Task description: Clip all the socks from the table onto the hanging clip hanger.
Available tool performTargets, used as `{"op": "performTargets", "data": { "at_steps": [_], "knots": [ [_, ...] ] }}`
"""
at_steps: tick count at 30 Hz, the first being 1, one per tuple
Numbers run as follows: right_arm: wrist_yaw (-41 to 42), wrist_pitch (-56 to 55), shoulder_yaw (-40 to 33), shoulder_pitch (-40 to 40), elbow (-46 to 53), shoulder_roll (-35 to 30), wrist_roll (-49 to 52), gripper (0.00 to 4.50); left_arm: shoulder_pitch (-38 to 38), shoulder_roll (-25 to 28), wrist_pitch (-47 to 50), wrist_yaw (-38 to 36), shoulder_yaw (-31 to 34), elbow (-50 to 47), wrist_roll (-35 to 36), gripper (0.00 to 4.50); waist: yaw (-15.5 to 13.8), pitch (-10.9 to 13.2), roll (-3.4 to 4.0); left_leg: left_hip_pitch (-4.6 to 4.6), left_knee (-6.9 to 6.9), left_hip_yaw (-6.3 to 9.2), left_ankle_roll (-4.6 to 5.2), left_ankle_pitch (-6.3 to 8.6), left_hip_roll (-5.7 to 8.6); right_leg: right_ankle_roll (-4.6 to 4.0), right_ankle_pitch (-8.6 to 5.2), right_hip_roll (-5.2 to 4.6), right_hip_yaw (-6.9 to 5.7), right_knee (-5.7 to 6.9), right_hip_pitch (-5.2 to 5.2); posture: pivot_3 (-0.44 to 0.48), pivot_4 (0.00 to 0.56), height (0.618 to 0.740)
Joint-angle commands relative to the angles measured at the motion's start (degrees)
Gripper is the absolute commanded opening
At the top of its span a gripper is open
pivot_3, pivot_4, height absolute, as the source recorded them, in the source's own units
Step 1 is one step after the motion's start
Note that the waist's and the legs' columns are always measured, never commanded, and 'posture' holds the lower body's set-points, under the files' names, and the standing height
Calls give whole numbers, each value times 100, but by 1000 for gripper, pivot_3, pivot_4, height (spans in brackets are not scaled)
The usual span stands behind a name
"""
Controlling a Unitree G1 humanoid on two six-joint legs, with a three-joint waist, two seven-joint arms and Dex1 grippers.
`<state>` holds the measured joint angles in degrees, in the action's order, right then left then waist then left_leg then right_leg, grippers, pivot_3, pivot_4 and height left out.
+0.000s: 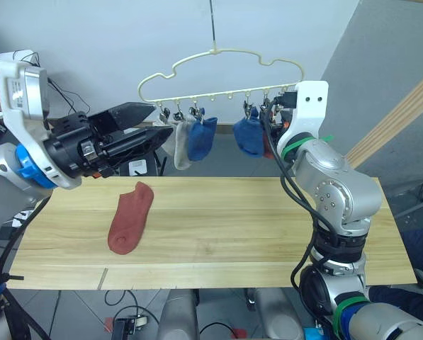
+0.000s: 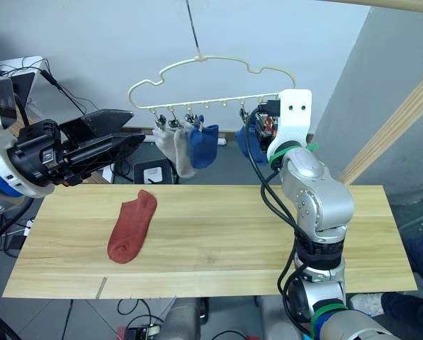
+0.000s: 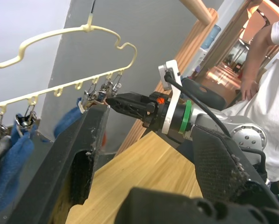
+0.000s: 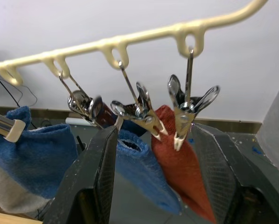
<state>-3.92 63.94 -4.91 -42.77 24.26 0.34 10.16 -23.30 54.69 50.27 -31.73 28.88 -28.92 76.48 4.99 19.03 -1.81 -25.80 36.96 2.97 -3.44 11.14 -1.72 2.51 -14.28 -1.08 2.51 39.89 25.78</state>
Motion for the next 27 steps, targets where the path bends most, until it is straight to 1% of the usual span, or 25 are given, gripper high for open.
{"op": "performTargets", "data": {
  "at_steps": [1,5,7,9,14,20,23,27],
  "knots": [
    [-42,-1,73,-12,375,-5,-25,2560,-18,-14,-155,43,12,-135,27,3228,1,1,2,0,0,0,0,0,0,0,0,0,0,0,0,-101,324,740],
    [-77,152,47,-30,490,-19,-33,2560,28,-26,-138,108,-15,-149,95,3228,1,5,4,1,-1,0,0,0,-1,0,-1,2,0,0,0,-107,351,740],
    [-84,197,28,-45,512,-33,-37,2560,31,-34,-134,142,-26,-161,123,3228,1,5,4,1,-1,0,1,0,-1,0,-1,2,1,-1,1,-107,351,740],
    [-105,252,11,-73,548,-37,-41,2560,40,-25,-116,181,3,-168,187,3228,1,8,5,0,-1,0,1,0,-1,0,-1,2,1,-1,0,-112,369,740],
    [-103,201,-34,-131,411,-167,-68,2560,-11,-35,-120,281,-90,-157,244,3228,1,22,13,1,-5,0,1,0,-1,0,-3,2,2,-6,1,-110,379,740],
    [-141,289,-12,-88,504,-115,-50,2560,15,46,-98,354,-38,-164,401,3228,1,49,21,0,-13,-1,1,1,-2,3,-4,3,2,-19,1,-101,401,740],
    [-151,334,-12,-51,533,-82,-47,2560,22,46,-84,409,-66,-167,460,3228,0,98,21,-1,-15,-2,2,1,-3,25,-17,3,4,-25,1,-101,409,740],
    [-157,392,-24,-36,566,-61,-50,2560,29,47,-86,460,-93,-176,517,3228,-1,155,23,-3,-19,-4,1,1,-4,27,-18,3,6,-37,1,-102,416,740]
  ]
}}
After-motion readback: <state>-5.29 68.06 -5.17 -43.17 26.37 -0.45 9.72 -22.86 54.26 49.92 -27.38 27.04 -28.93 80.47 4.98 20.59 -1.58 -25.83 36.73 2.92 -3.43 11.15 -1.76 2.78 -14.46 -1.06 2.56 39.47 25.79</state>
